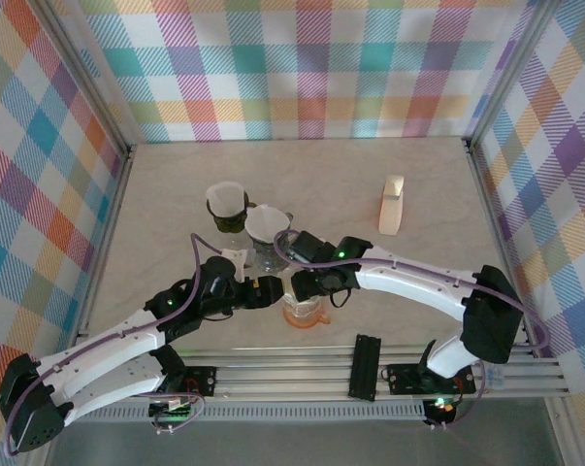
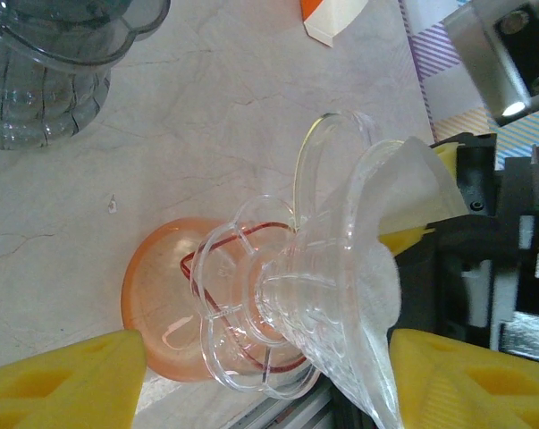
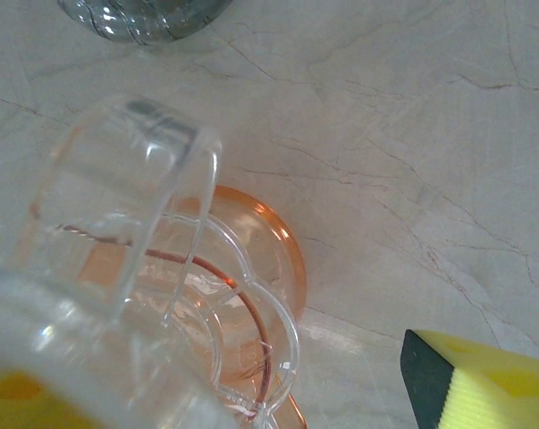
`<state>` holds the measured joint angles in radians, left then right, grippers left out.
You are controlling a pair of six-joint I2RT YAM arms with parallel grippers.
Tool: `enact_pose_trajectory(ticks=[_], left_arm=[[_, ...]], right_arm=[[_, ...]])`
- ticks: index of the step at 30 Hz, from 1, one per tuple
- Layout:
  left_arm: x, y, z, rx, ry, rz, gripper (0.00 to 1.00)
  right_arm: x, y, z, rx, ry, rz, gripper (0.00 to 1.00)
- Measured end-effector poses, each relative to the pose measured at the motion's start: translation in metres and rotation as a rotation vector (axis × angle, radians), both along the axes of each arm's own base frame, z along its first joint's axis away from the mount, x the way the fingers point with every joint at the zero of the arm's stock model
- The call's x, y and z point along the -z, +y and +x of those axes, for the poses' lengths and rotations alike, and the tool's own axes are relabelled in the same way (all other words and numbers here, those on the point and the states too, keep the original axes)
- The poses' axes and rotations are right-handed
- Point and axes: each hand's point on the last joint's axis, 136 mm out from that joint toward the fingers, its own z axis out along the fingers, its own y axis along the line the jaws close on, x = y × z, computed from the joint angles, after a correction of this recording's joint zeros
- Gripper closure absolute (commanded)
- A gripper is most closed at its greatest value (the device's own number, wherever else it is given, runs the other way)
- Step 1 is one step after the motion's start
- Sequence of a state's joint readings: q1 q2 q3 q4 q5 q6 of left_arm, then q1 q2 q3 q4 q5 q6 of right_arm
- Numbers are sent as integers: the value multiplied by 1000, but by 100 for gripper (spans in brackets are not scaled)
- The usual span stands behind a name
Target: Place the coffee filter in the dripper
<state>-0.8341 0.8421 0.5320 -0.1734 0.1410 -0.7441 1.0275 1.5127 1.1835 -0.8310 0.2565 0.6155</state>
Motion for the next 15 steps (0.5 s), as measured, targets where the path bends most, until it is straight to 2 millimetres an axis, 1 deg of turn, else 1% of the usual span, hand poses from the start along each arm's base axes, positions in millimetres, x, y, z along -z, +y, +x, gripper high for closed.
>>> enact_pose_trajectory(ticks=[6, 8, 11, 15], left_arm=[[-3, 1, 0, 0, -7, -8, 28], [-4, 1, -1, 0, -10, -10, 27], [-6, 1, -1, -1, -14, -15, 27], [-8, 1, -1, -3, -19, -19, 27]], right_arm=[[-26, -2, -1, 7, -43, 70, 20], [-30, -3, -2, 7, -47, 81, 20], [-28, -2, -3, 9, -36, 85, 20], [-15, -7, -8, 12, -6, 63, 20]])
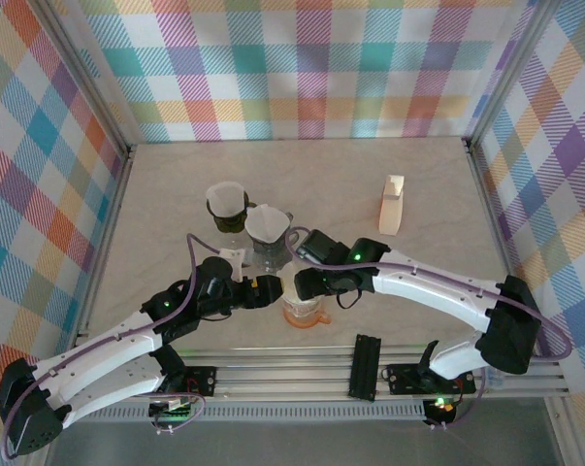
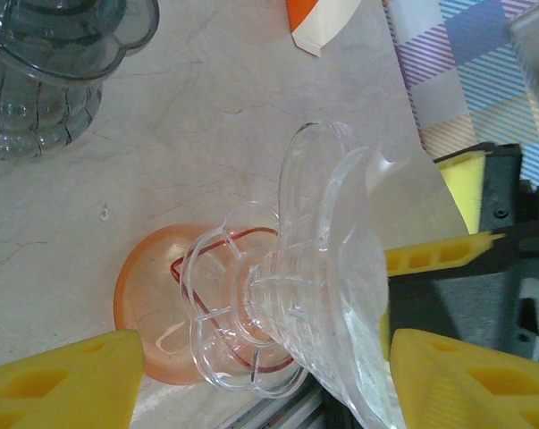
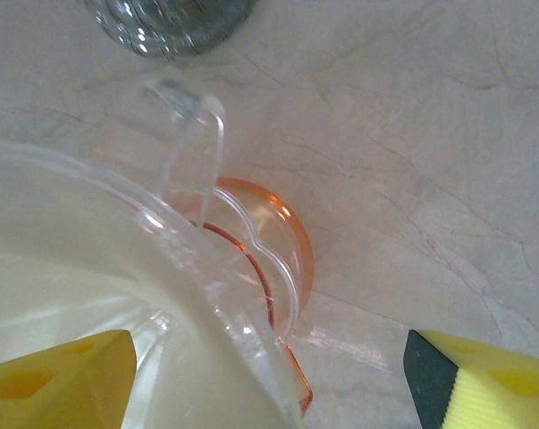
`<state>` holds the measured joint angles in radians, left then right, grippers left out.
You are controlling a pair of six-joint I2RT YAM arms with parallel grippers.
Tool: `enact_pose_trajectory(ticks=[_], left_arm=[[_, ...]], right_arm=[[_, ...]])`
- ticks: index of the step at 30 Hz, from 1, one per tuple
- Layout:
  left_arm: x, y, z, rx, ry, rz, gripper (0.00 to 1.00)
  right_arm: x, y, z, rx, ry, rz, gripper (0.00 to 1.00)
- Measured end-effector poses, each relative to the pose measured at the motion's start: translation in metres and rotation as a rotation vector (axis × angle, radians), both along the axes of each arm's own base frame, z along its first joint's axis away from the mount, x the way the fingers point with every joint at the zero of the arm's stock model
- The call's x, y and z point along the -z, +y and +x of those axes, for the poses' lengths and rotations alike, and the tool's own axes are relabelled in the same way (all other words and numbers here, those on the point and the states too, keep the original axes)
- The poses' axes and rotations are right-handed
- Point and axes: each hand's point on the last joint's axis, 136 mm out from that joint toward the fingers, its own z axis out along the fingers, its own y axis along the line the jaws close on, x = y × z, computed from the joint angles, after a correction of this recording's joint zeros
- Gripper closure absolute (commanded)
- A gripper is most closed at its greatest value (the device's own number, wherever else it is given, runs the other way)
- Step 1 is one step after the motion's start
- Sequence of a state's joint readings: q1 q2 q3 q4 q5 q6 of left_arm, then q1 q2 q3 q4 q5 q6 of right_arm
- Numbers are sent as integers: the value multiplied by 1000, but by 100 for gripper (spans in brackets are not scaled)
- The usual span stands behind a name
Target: Place the coffee filter in the dripper
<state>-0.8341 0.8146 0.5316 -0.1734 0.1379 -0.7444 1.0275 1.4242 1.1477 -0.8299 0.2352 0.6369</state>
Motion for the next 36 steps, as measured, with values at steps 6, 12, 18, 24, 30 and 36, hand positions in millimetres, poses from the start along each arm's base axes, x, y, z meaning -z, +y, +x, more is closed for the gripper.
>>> enact_pose_trajectory(ticks=[6, 12, 18, 24, 30, 36], left_arm=[[0, 0, 0, 0, 0, 0, 27], [1, 0, 0, 0, 1, 1, 22], [4, -4, 4, -2, 6, 3, 20], [8, -6, 7, -5, 10, 11, 23], [10, -5, 9, -16, 10, 20, 31], [10, -5, 9, -17, 9, 21, 33]], right_arm=[[17, 0, -1, 1, 32, -42, 21], [22, 0, -1, 2, 39, -55, 21], [24, -1, -1, 3, 38, -59, 21], [24, -2, 0, 4, 33, -61, 21], [26, -1, 1, 6, 31, -67, 21], [26, -1, 2, 6, 30, -67, 20]])
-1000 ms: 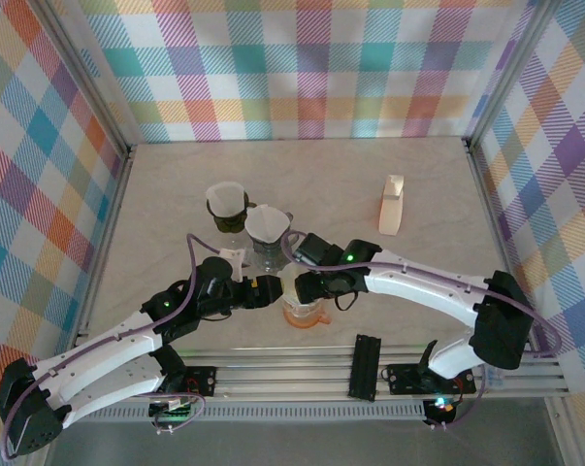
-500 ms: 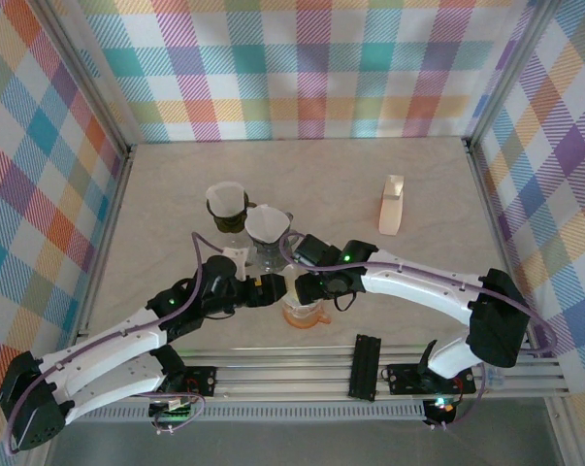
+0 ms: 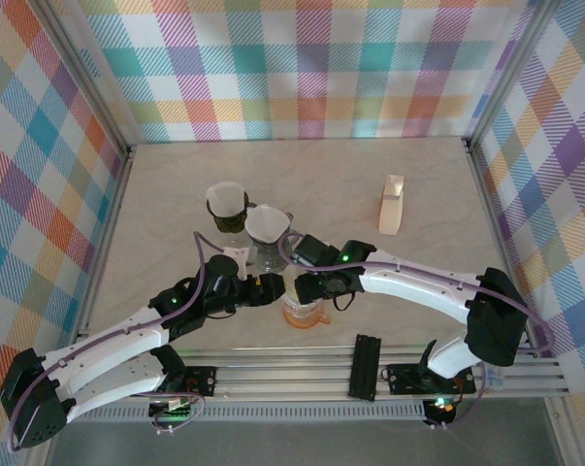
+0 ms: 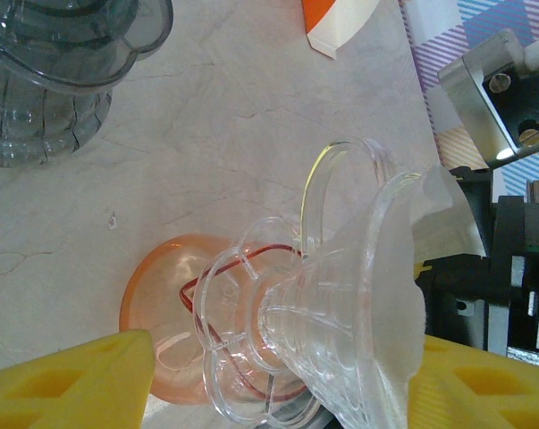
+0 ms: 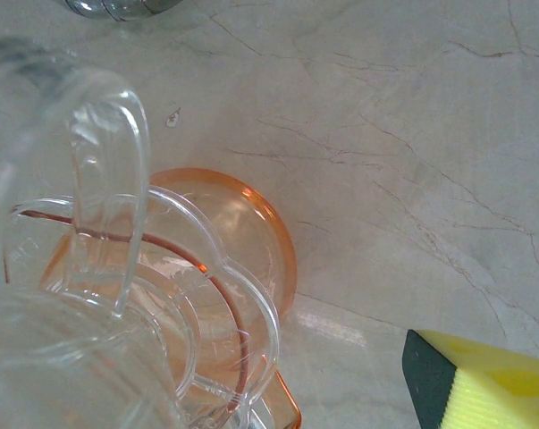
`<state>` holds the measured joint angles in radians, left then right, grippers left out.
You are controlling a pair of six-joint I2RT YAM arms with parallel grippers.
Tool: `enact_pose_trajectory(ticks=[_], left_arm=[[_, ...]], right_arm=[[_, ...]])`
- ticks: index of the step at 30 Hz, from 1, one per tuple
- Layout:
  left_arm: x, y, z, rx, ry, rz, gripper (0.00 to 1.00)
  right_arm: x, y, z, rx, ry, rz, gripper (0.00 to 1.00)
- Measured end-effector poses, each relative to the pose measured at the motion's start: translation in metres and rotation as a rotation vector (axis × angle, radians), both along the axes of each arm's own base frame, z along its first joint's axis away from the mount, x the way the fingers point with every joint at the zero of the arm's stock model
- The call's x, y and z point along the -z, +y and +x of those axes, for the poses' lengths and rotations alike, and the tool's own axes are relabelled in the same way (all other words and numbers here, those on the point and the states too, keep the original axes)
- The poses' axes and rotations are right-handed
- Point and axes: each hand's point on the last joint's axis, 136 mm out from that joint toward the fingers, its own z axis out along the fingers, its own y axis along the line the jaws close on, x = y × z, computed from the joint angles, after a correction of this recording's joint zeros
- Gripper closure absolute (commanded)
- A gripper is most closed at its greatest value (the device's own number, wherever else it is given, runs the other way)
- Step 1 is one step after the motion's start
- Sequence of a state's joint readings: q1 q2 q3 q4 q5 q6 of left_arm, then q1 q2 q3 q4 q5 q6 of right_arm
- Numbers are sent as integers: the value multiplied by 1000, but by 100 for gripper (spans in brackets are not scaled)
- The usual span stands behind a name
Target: Place the coffee filter in the dripper
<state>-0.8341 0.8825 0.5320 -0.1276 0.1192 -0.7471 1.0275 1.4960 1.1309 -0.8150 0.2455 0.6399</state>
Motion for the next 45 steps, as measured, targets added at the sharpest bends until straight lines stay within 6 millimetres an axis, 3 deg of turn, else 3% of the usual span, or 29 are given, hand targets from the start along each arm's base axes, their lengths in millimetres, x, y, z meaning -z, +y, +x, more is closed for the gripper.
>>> enact_pose_trajectory(ticks=[7, 14, 18, 30, 45], left_arm=[[0, 0, 0, 0, 0, 0, 34], [0, 0, 0, 0, 0, 0, 34], [0, 0, 0, 0, 0, 0, 34], [0, 0, 0, 0, 0, 0, 34], [0, 0, 0, 0, 0, 0, 34]], right_arm=[[-5, 0, 1, 2, -12, 11, 19], [-39, -4, 4, 11, -92, 98, 19], [-50, -9, 6, 23, -126, 108, 21], [-48, -31, 10, 72, -154, 40, 22], [-59, -23, 11, 44, -181, 110, 15]])
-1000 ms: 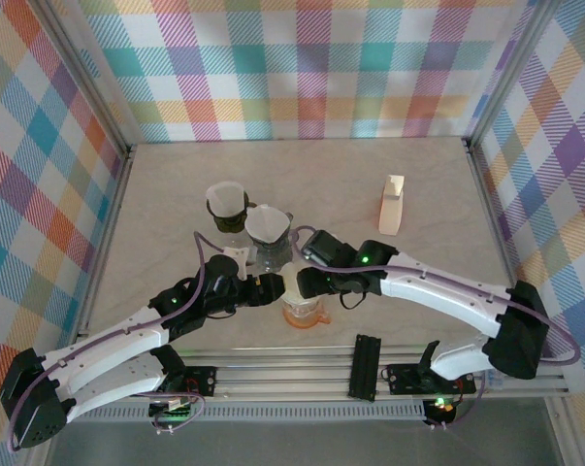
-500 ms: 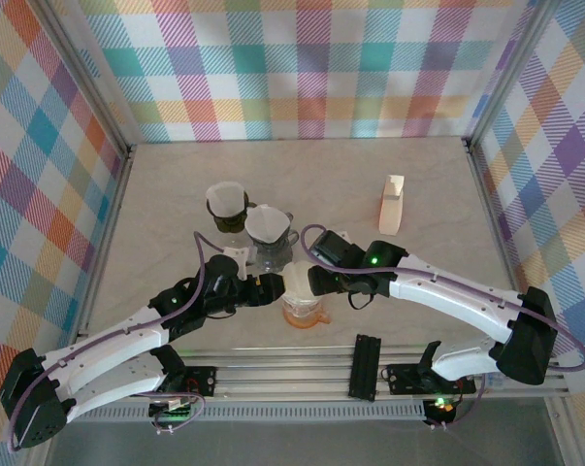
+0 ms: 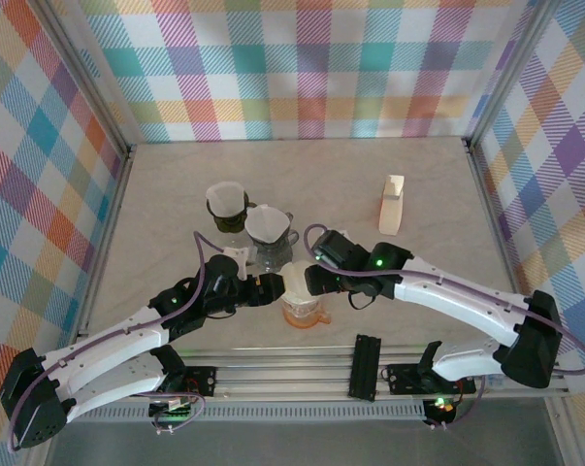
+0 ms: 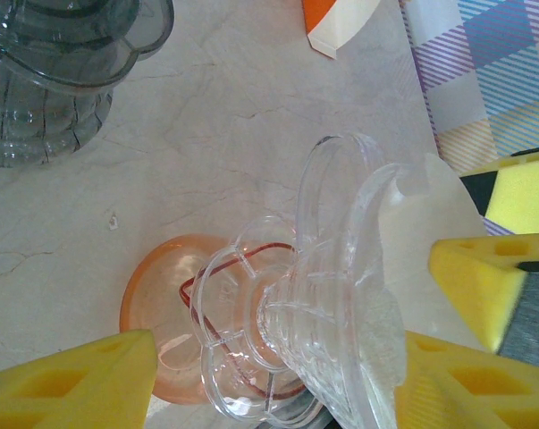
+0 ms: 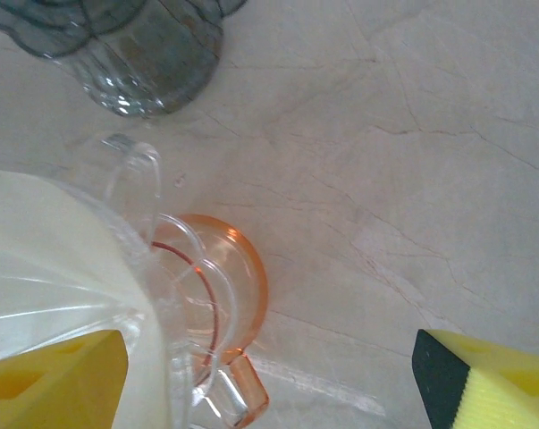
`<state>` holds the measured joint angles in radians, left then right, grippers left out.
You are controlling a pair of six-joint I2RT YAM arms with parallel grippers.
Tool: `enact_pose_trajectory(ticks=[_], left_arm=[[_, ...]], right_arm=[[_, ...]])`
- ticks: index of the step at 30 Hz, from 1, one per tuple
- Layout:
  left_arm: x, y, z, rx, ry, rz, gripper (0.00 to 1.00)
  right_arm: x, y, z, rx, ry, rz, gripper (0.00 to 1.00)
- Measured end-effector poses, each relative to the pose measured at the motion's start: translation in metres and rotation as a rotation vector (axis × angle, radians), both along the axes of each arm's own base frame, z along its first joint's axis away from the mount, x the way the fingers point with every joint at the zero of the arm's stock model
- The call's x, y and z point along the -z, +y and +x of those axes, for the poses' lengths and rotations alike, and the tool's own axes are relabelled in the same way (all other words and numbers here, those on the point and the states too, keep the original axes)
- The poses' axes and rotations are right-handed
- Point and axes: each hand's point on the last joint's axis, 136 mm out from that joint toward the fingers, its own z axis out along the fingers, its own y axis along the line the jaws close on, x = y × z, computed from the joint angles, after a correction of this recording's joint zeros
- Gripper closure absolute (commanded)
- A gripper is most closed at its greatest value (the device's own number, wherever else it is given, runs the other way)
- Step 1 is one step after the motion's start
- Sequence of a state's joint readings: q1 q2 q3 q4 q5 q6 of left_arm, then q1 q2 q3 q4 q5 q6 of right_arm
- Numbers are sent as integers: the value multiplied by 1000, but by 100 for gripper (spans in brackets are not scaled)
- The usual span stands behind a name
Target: Place the coffee filter in the dripper
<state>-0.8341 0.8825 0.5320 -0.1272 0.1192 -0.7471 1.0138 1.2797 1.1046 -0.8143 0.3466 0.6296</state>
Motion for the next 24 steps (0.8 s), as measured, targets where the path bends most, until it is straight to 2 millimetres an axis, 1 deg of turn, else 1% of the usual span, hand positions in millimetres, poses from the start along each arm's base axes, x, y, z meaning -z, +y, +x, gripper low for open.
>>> enact_pose_trajectory(ticks=[6, 9, 13, 19, 24], left_arm=[[0, 0, 0, 0, 0, 0, 33], [0, 0, 0, 0, 0, 0, 33], [0, 0, 0, 0, 1, 0, 31], [-1, 0, 0, -1, -3, -4, 25], [-7, 1, -1, 0, -15, -19, 24]], right_arm=[[-16, 5, 2, -18, -39, 58, 15], [-20, 5, 2, -20, -49, 71, 15], [-20, 5, 2, -20, -49, 72, 15], [-20, 4, 2, -20, -50, 72, 15], [-20, 5, 2, -20, -50, 72, 15]])
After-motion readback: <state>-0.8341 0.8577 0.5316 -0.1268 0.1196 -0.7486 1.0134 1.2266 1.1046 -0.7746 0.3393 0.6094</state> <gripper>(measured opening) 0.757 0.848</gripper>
